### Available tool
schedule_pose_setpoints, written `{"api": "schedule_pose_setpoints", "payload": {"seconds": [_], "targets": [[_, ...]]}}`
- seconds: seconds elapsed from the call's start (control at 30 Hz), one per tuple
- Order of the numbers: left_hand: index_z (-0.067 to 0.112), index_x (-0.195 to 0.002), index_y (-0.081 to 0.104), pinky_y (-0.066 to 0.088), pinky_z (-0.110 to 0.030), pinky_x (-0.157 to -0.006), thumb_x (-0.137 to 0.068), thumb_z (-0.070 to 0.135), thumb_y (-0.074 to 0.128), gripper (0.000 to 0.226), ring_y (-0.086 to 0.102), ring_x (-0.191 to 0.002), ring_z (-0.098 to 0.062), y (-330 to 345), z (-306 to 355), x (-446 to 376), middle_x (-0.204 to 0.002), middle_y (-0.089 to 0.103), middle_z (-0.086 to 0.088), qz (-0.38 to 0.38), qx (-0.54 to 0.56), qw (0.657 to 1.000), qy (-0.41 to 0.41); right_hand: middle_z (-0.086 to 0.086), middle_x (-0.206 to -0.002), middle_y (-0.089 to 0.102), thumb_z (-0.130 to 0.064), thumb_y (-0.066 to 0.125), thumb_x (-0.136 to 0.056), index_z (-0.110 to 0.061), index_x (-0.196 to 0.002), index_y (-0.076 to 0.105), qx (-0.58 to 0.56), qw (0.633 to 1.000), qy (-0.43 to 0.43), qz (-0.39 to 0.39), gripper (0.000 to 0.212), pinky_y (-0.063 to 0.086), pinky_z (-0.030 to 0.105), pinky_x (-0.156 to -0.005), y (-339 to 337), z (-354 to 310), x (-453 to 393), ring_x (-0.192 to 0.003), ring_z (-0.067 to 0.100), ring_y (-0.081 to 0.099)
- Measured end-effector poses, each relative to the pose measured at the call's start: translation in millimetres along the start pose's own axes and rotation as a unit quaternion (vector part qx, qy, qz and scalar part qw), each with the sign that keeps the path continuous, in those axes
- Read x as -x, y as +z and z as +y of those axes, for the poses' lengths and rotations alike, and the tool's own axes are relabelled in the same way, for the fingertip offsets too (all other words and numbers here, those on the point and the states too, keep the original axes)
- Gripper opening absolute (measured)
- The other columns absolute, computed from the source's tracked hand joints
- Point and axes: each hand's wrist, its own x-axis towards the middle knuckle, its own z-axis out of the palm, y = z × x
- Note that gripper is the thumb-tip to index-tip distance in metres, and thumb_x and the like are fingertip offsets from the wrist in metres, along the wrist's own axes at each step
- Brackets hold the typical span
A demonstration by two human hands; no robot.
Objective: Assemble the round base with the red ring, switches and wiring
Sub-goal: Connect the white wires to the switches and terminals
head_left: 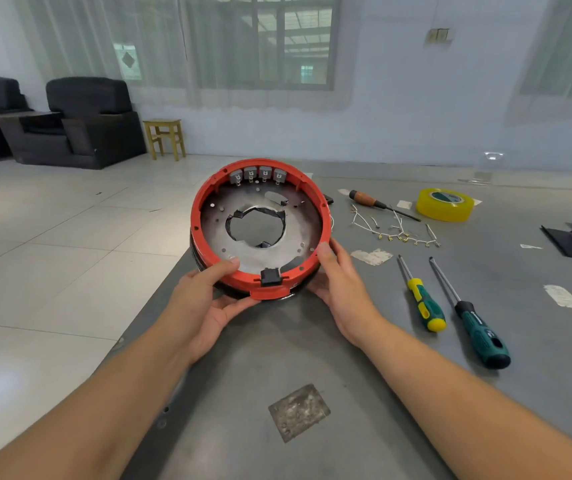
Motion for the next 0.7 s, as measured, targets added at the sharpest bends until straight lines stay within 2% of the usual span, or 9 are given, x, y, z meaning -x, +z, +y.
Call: {"api": "schedule_pose_setpoints", "payload": {"seconds": [0.07,0.13,0.23,0.3,0.37,0.43,0.5,0.6,0.7], "targets": [[-0.001,-0.142,0.052,0.064,-0.055,-0.081,-0.091,0.005,0.076,0.057,0.074,-0.11,-0.04,9,-4,-7,-0.126,0.072,-0.024,0.007,0.02,1.0,0.02,-0.004,-0.152,0.051,-0.068,0.063,-0.078,-0.026,-0.155,0.04,0.031,0.999,0.01,0.023,0.09,0.05,0.041,-0.109,0,1,0,-0.132,0.018,0.058],[-0.001,-0.146,0.048,0.063,-0.056,-0.085,-0.091,0.005,0.076,0.062,0.073,-0.113,-0.038,18,-10,-13,-0.133,0.068,-0.025,0.014,0.037,0.998,0.042,-0.006,-0.152,0.048,-0.062,0.06,-0.086,-0.025,-0.154,0.04,0.075,0.996,0.01,0.036,0.08,0.051,0.039,-0.109,-1,2,2,-0.126,0.014,0.061],[0.005,-0.144,0.045,0.063,-0.056,-0.087,-0.091,0.005,0.076,0.062,0.076,-0.105,-0.032,26,-22,-19,-0.134,0.065,-0.026,0.038,0.056,0.996,0.064,-0.009,-0.14,0.054,-0.043,0.058,-0.099,-0.025,-0.144,0.051,0.136,0.99,0.006,0.048,0.049,0.052,0.04,-0.106,-4,5,3,-0.106,0.007,0.069],[0.009,-0.143,0.044,0.064,-0.054,-0.086,-0.092,0.006,0.077,0.061,0.076,-0.103,-0.031,26,-29,-22,-0.134,0.065,-0.023,0.052,0.06,0.994,0.072,-0.007,-0.13,0.061,-0.03,0.057,-0.1,-0.029,-0.129,0.058,0.189,0.98,0.01,0.064,0.029,0.053,0.035,-0.1,-3,6,2,-0.102,0.007,0.069],[0.01,-0.144,0.044,0.064,-0.053,-0.087,-0.092,0.007,0.078,0.063,0.075,-0.108,-0.033,24,-32,-25,-0.136,0.065,-0.021,0.054,0.059,0.994,0.076,-0.005,-0.116,0.069,-0.023,0.058,-0.096,-0.029,-0.12,0.063,0.237,0.968,0.037,0.075,0.026,0.054,0.029,-0.089,-2,4,-2,-0.099,0.01,0.069],[0.012,-0.146,0.042,0.064,-0.054,-0.088,-0.092,0.008,0.079,0.065,0.074,-0.112,-0.033,22,-33,-28,-0.137,0.065,-0.019,0.05,0.056,0.994,0.079,0.0,-0.109,0.074,-0.017,0.058,-0.093,-0.021,-0.121,0.067,0.273,0.957,0.057,0.08,0.03,0.056,0.032,-0.089,-5,-5,-17,-0.1,0.017,0.071],[0.014,-0.145,0.041,0.063,-0.055,-0.088,-0.092,0.009,0.079,0.065,0.075,-0.112,-0.032,22,-33,-30,-0.137,0.065,-0.018,0.047,0.05,0.995,0.077,0.003,-0.113,0.074,-0.017,0.06,-0.093,-0.019,-0.118,0.071,0.364,0.927,0.041,0.084,0.028,0.053,0.03,-0.093,-15,-25,-44,-0.107,0.023,0.069],[0.018,-0.138,0.043,0.064,-0.053,-0.086,-0.09,0.01,0.081,0.061,0.075,-0.112,-0.029,21,-36,-36,-0.137,0.064,-0.015,0.047,0.04,0.995,0.081,0.004,-0.119,0.072,-0.019,0.061,-0.094,-0.018,-0.112,0.073,0.499,0.861,0.021,0.099,0.022,0.044,0.026,-0.084,-40,-59,-92,-0.116,0.025,0.063],[0.023,-0.132,0.045,0.064,-0.051,-0.085,-0.087,0.013,0.084,0.061,0.074,-0.115,-0.028,19,-39,-42,-0.138,0.064,-0.012,0.039,0.032,0.995,0.087,0.01,-0.126,0.067,-0.016,0.057,-0.097,-0.017,-0.124,0.067,0.6,0.79,0.001,0.124,0.029,0.044,0.029,-0.085,-73,-76,-135,-0.118,0.031,0.06]]}}
